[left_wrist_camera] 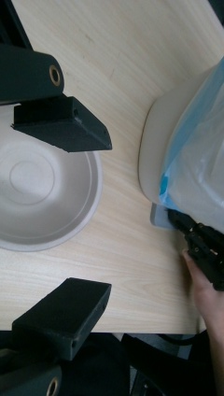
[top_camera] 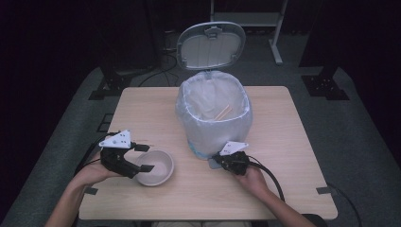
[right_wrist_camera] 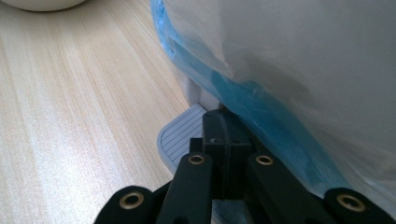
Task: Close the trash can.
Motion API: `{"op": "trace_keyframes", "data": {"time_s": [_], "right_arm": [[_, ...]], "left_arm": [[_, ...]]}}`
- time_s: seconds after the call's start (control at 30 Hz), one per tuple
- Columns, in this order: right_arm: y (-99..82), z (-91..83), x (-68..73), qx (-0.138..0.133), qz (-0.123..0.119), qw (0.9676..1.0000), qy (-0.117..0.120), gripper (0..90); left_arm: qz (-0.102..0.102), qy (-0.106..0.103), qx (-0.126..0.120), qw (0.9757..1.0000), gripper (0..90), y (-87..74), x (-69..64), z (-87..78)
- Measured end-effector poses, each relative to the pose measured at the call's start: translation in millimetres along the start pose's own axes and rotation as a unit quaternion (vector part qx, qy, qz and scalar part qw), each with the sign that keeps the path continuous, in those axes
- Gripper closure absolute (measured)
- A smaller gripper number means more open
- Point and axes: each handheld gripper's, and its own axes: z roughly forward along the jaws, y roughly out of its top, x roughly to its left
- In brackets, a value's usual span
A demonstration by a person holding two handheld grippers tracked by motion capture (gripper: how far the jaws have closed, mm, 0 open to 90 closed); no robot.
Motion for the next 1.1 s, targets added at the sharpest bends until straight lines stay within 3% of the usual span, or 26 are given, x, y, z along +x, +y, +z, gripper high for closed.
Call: {"op": "trace_keyframes", "data": {"time_s": [1.1], "right_arm": [[-0.2, -0.1, -0.3, 0.0, 0.003, 1.0, 0.0, 89.9]], "left_arm": [[0.011, -0.012, 0.038, 0.9991, 25.7, -44.8, -22.4, 34.5]]}}
